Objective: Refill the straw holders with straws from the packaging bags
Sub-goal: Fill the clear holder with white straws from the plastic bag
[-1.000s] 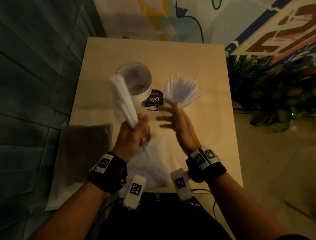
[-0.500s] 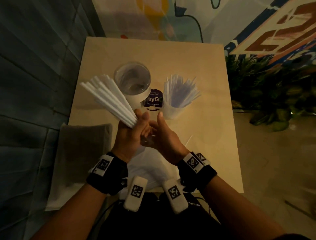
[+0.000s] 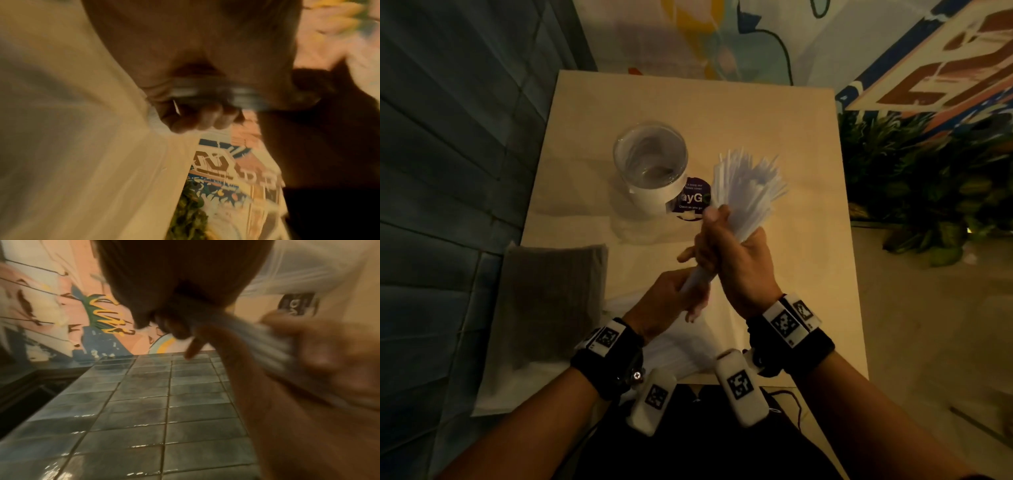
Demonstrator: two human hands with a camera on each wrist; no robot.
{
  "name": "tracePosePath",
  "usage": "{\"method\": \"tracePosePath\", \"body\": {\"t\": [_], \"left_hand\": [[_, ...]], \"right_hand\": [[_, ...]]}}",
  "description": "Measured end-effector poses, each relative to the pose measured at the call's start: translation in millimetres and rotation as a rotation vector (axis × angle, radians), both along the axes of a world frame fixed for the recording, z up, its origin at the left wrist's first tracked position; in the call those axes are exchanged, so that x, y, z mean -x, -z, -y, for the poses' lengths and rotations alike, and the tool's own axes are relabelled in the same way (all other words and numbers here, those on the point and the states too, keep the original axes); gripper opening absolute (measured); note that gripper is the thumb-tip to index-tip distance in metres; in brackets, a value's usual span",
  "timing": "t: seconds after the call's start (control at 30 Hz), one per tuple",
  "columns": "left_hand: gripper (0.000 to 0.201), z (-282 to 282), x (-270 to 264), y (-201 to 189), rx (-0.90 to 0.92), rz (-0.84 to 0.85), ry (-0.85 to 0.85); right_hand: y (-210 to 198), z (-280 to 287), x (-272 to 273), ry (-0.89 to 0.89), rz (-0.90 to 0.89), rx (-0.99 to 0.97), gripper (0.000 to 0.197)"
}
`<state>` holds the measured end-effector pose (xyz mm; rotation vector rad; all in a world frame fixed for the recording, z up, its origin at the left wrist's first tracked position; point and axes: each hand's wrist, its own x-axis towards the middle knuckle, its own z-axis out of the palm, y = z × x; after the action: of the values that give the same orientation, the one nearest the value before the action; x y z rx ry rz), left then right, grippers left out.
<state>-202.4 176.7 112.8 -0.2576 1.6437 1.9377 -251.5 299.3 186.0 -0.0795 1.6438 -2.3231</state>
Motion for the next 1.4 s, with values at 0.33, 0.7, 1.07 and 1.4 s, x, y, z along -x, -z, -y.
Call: {"method": "tracePosePath", "body": {"t": [0.33,0.7,1.07,1.4], "left_hand": [[0.076,-4.9,1.4,3.3,-0.556,0.471,-0.508],[0.018,-12.1,2.0,-1.7,-0.325,0.356,-0.29],[0.031,24.8,8.6,28.3,0.195,0.224,-0.304],[0.066,64.9,-38.1,92.2,1.017,-0.186,0.385]], "right_hand": [[-7.4,4.4,-11.6,0.054,-0.099,-0.101,0.022],[5.4,4.4,-11.4,-0.035,-0.069,-0.236,0.031],[-11.8,-36.3,94.7,0.504,-0.233,-0.322,0.026],[47.2,-37.3,146.1,0.455,-0.163,-0.572,0.022]]}}
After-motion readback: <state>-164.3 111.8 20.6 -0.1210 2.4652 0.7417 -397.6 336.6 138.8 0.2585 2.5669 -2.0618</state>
